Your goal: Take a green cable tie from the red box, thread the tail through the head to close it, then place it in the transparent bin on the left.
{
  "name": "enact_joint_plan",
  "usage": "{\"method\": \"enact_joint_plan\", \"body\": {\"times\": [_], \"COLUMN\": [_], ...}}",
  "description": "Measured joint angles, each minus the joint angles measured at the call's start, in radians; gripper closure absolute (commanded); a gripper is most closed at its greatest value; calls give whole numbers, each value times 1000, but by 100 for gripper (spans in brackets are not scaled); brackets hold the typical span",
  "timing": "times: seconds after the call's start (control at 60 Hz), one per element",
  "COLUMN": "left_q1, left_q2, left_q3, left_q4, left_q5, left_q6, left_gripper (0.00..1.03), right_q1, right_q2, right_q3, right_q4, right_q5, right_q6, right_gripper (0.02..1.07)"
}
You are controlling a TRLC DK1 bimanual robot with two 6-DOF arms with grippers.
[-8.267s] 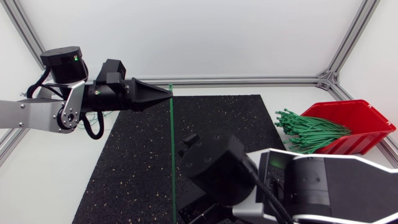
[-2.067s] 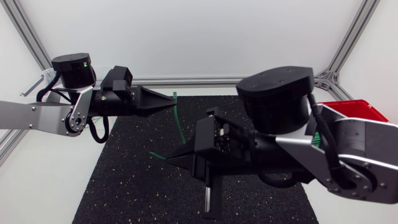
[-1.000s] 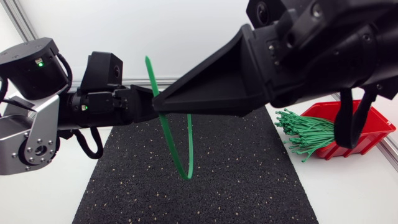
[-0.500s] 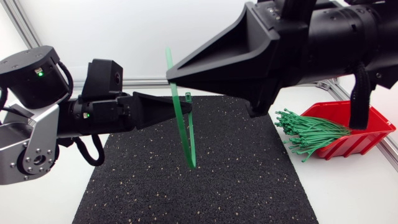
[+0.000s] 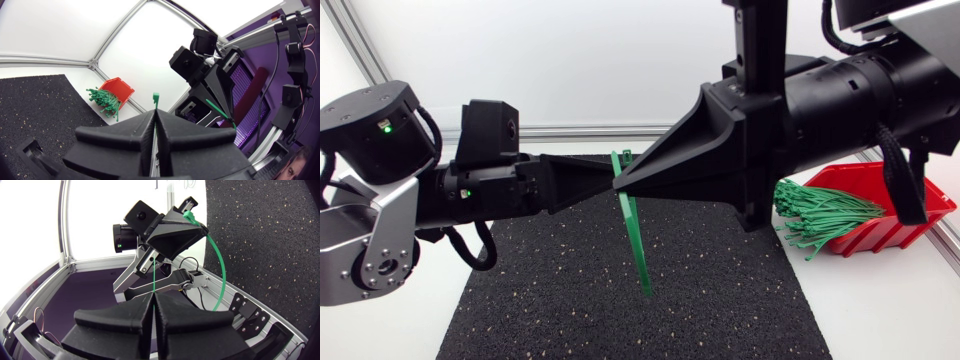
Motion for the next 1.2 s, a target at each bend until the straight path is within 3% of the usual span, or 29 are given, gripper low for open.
{"method": "enact_joint_plan", "body": {"times": [0.217, 0.433, 1.2], "left_q1": [-62, -69, -67], "left_q2": [-70, -114, -160], "left_q3": [-34, -39, -65], "left_q4": [5, 11, 11], "left_q5": [-97, -167, -175], "left_q6": [109, 166, 170], "left_gripper": [100, 100, 100], "right_q1": [0, -6, -18], "right_q2": [0, 0, -2], "right_q3": [8, 10, 31], "right_q4": [-17, -34, -36], "right_q5": [-3, -3, -3], "right_q6": [0, 0, 0], "right_gripper": [102, 102, 102]}}
